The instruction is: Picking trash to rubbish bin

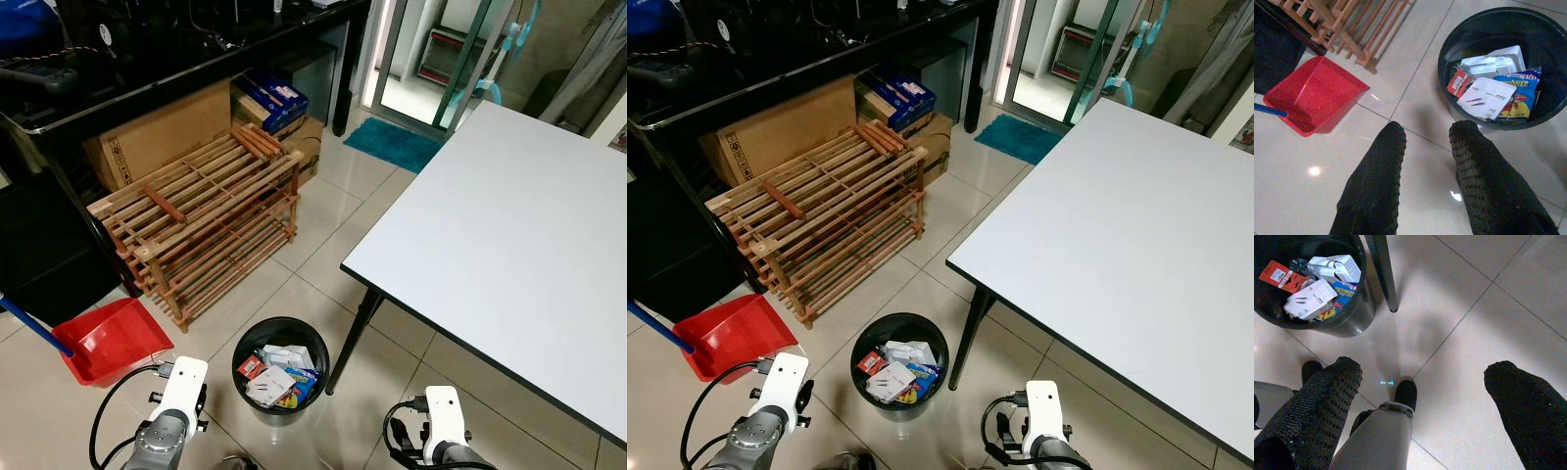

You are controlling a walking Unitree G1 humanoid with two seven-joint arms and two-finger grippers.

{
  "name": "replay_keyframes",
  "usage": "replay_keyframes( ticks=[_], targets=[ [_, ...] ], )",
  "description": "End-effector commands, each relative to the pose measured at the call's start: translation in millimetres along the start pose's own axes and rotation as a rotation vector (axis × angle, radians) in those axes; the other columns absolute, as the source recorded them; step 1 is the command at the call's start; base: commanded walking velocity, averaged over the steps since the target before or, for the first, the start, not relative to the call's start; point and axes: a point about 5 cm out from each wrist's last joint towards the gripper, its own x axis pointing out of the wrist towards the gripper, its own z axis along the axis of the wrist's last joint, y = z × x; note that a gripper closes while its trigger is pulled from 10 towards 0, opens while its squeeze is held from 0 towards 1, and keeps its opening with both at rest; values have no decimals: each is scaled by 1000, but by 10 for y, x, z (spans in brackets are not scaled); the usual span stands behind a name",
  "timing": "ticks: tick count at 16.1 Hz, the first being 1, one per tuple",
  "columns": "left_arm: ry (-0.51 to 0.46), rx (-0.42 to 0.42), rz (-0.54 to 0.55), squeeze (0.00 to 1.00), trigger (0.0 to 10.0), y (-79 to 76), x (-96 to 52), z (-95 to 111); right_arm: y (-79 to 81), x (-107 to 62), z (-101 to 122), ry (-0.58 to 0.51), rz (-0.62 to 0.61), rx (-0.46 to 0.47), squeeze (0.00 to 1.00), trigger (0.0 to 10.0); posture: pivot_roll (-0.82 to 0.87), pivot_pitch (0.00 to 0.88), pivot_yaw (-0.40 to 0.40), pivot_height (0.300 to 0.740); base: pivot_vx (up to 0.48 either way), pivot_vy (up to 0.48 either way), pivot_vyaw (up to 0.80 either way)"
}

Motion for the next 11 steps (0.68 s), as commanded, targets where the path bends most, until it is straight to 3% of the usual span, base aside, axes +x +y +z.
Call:
replay_keyframes(
  ticks=[1,11],
  targets=[
    [13,10,-12,0,10000,-47,-14,-45,-18,-12,-49,13,-9,17,0,10000,-23,50,-54,740,-266,0,0],
    [0,3,-3,0,10000,-40,8,17,-41,-19,-61,18,-12,30,0,10000,-29,83,-63,740,-341,0,0]
  ],
)
